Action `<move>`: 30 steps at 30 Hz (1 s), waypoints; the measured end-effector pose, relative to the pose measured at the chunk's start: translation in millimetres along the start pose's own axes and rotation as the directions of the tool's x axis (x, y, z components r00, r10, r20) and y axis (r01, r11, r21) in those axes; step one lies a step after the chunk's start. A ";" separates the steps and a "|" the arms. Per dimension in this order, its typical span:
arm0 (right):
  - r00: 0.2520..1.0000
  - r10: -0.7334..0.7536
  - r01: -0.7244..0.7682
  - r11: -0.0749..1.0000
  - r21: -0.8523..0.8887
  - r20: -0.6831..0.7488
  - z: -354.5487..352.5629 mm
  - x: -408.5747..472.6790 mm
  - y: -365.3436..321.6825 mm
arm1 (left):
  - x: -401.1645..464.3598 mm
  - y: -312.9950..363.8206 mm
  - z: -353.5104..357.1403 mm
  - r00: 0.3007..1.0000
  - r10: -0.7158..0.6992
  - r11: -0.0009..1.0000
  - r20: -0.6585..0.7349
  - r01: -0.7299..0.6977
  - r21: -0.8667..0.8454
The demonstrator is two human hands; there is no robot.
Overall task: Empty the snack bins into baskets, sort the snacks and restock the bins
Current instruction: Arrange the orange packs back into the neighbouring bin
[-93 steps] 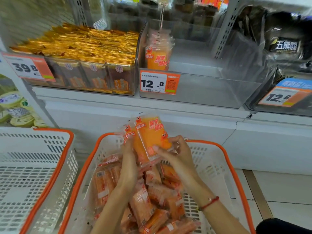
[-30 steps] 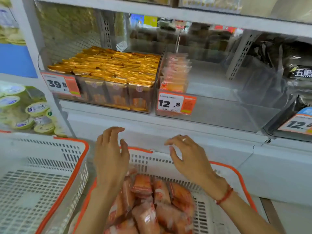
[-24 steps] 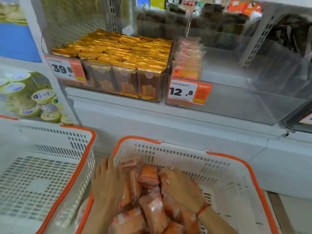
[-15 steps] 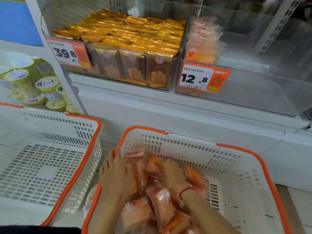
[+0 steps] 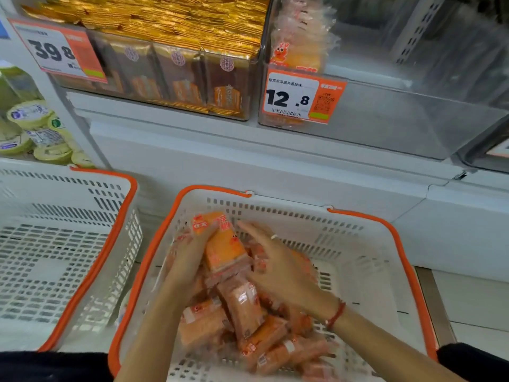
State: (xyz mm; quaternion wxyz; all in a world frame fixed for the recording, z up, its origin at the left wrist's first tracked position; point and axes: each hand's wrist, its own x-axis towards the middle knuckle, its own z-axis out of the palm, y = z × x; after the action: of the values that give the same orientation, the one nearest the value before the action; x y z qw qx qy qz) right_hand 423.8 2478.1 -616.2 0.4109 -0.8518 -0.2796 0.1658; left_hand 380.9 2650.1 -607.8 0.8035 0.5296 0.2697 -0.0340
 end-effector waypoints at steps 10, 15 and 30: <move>0.748 0.597 -0.559 0.802 -0.212 0.288 65.4 -44.0 44.2 | -5.4 -0.5 -13.2 0.984 0.159 0.980 -0.074 -0.148 0.134; 0.708 0.550 -0.705 0.507 0.496 0.444 21.3 -22.9 43.0 | 0.1 0.6 -25.6 0.989 0.103 0.992 -0.108 -0.094 0.083; 0.919 0.393 -0.280 0.599 0.750 0.030 -18.1 17.1 3.3 | -4.7 -9.0 37.3 0.992 -0.023 0.999 0.126 0.016 0.052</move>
State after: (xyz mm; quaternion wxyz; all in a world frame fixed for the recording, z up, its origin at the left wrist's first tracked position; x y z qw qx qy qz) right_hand 447.7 2475.9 -608.8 0.7004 -0.6565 0.0074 0.2799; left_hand 388.7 2612.7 -602.1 0.8049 0.5440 0.2222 -0.0823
